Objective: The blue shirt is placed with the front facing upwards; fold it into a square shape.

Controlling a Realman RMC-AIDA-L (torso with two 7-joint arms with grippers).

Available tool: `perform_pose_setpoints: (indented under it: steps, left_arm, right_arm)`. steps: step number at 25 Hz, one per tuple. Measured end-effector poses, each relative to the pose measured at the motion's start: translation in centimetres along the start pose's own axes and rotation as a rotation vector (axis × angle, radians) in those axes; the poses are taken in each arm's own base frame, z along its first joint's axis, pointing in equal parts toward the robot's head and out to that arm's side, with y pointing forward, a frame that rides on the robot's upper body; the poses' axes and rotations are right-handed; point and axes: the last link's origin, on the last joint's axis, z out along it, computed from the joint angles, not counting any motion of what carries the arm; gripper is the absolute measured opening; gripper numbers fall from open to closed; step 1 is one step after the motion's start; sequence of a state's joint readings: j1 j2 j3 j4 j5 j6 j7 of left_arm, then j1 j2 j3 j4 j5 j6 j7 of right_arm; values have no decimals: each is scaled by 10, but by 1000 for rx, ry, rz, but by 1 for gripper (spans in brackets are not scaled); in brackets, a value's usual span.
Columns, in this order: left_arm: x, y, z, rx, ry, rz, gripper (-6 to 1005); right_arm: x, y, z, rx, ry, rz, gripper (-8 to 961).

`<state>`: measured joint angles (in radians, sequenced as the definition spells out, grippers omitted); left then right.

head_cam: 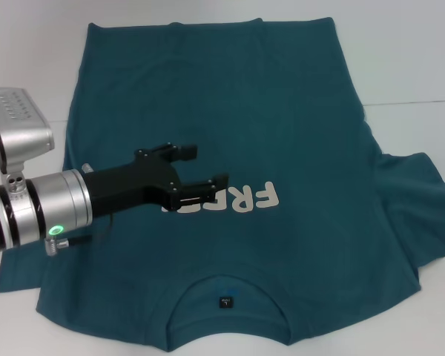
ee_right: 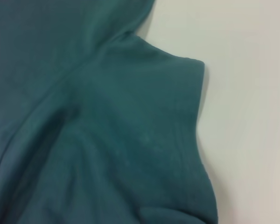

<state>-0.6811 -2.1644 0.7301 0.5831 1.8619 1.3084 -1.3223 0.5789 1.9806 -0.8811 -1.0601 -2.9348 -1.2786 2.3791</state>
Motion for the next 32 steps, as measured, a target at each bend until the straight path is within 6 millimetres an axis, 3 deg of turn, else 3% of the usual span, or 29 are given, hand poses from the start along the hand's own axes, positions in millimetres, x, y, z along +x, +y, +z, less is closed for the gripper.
perform_pose_setpoints:
  steps: [13,24,32]
  left_arm:
    - [0,1,1,-4,1,0,875]
    - [-2,0,2,7,-3,-7,874]
    - [0,0,6,6,-5,-4,875]
  right_arm:
    - [-6,-8,-1,48,-46,-2,21]
    - [-16,1,1,40,-62,-34,21]
    - [-45,20,-3,20,-101,-98,21]
